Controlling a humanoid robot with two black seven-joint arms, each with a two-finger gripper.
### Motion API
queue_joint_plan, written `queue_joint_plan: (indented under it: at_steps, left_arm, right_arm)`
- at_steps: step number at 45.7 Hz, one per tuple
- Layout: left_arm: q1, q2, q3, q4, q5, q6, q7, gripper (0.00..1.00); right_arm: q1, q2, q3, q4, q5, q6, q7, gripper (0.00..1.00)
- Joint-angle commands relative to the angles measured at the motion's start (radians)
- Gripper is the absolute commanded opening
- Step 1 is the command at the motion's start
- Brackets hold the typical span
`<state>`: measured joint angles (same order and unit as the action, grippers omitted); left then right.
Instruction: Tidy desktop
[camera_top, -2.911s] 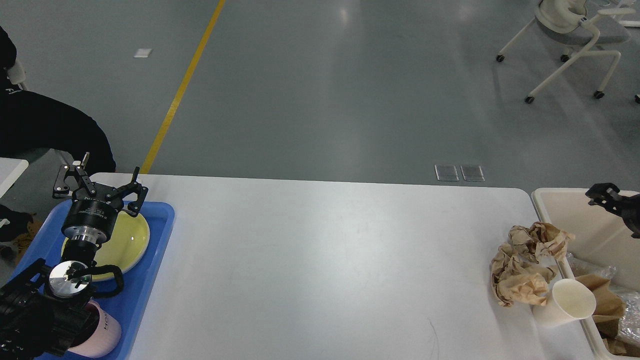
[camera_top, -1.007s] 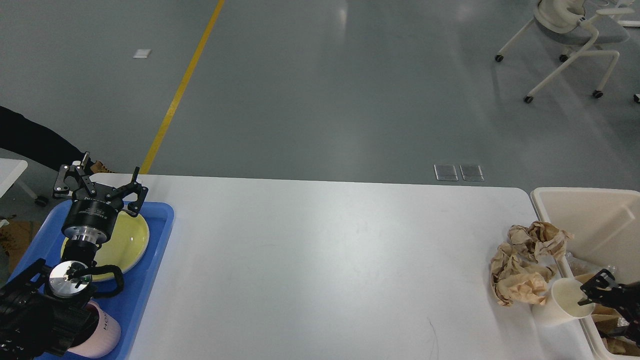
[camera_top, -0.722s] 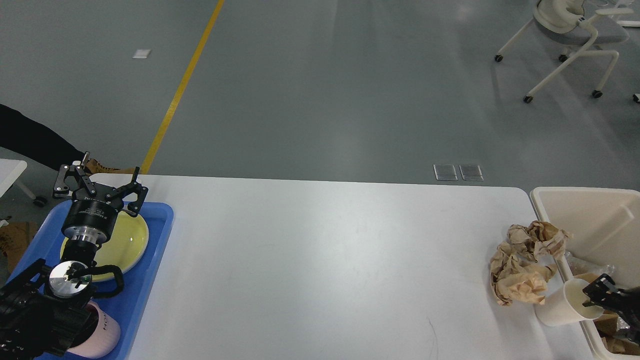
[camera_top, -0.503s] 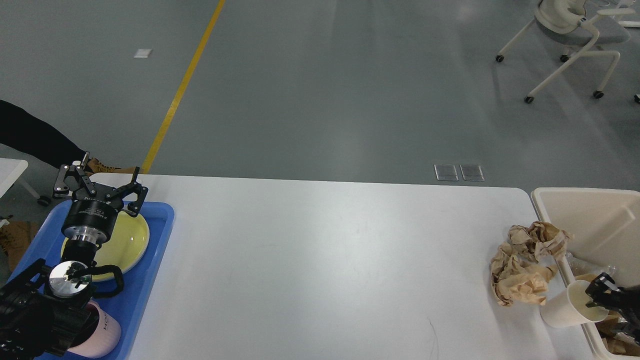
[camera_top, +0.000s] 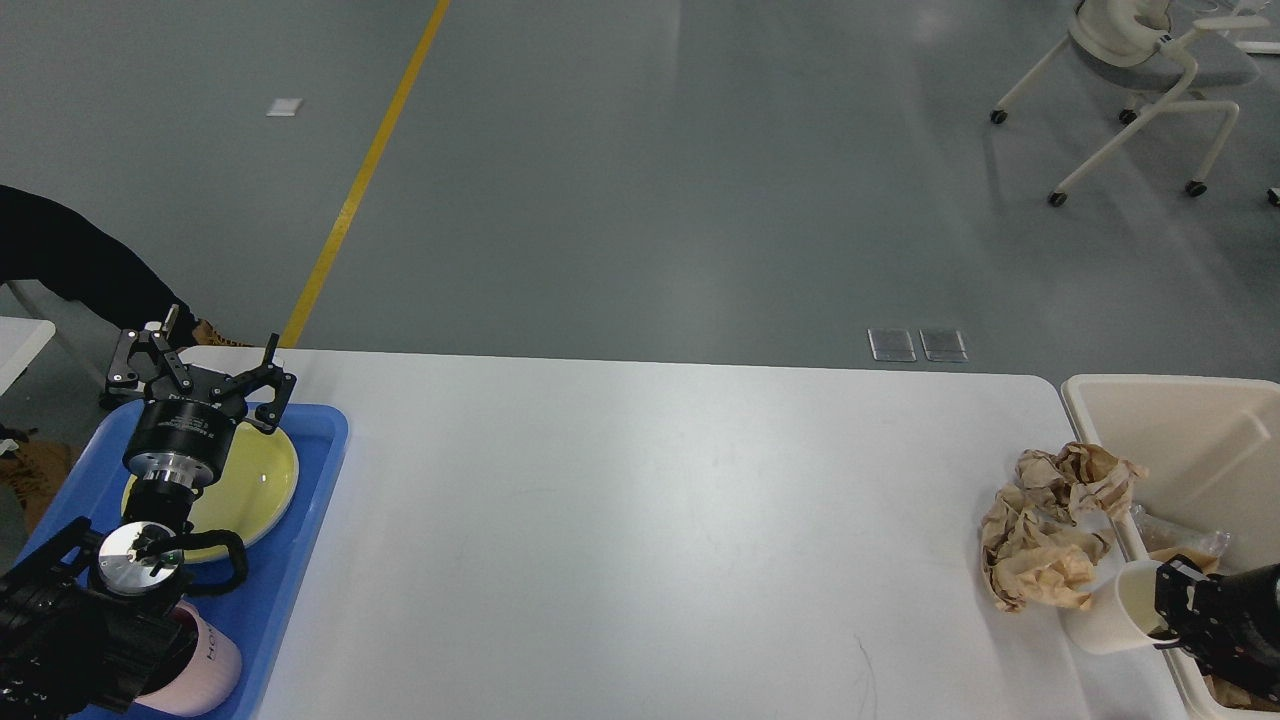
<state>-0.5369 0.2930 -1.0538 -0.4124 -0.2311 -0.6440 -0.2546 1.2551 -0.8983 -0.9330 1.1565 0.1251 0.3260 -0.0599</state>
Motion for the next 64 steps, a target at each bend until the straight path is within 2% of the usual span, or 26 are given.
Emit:
queue_joint_plan:
  at_steps: [1,8,24,30,38,44,52,56,57,59,60,61,64]
  left_arm:
    - [0.0,0.0,0.0,0.0,0.0,0.0,0.0,0.96]
    - [0.0,0.0,0.0,0.0,0.0,0.0,0.0,0.96]
    - [0.0,0.0,0.0,0.0,0.0,0.0,0.0,0.96]
    - [0.0,0.0,0.0,0.0,0.001,0.0,0.0,0.96]
    - [0.0,0.0,0.0,0.0,0.0,0.0,0.0,0.96]
    - [0.0,0.0,0.0,0.0,0.001,0.0,0.0,0.96]
    - [0.0,0.0,0.0,0.0,0.001,0.0,0.0,0.96]
    - [0.0,0.0,0.0,0.0,0.0,0.0,0.0,0.96]
    - [0.0,0.0,0.0,0.0,0.001,0.0,0.0,0.96]
    - [0.0,0.0,0.0,0.0,0.001,0.0,0.0,0.96]
    - [0.0,0.0,0.0,0.001,0.001,0.0,0.0,0.96]
    - [0.0,0.0,0.0,0.0,0.001,0.0,0.0,0.96]
    - [0.0,0.0,0.0,0.0,0.0,0.0,0.0,0.96]
  right_arm:
    - [0.032,-0.07,0.023,0.0,-0.001,0.065,-0.001,0.0]
    - [0.119,-0.143,0.011,-0.005,-0.007,0.103,-0.005,0.0]
    - [0.466,-0.306,0.022,-0.012,-0.019,0.3,-0.005,0.0]
    - [0.576,-0.327,0.069,-0.024,-0.019,0.301,-0.003,0.0]
    - [0.575,-0.369,0.235,-0.092,-0.021,0.291,-0.005,0.0]
    - [0.471,-0.349,0.256,-0.224,-0.004,0.236,-0.003,0.0]
    - [0.155,-0.223,0.258,-0.285,-0.004,-0.025,-0.003,0.0]
    - [0.002,-0.14,0.264,-0.325,-0.004,-0.117,-0.003,0.0]
    - [-0.028,-0.122,0.264,-0.34,-0.004,-0.137,-0.003,0.1]
    - [-0.091,-0.082,0.264,-0.392,-0.004,-0.168,-0.003,0.54]
    - [-0.115,-0.067,0.264,-0.423,-0.004,-0.177,-0.003,0.79]
    - [-0.141,-0.047,0.266,-0.455,-0.004,-0.188,-0.003,1.0]
    - [-0.232,0.03,0.267,-0.541,-0.002,-0.202,-0.003,1.0]
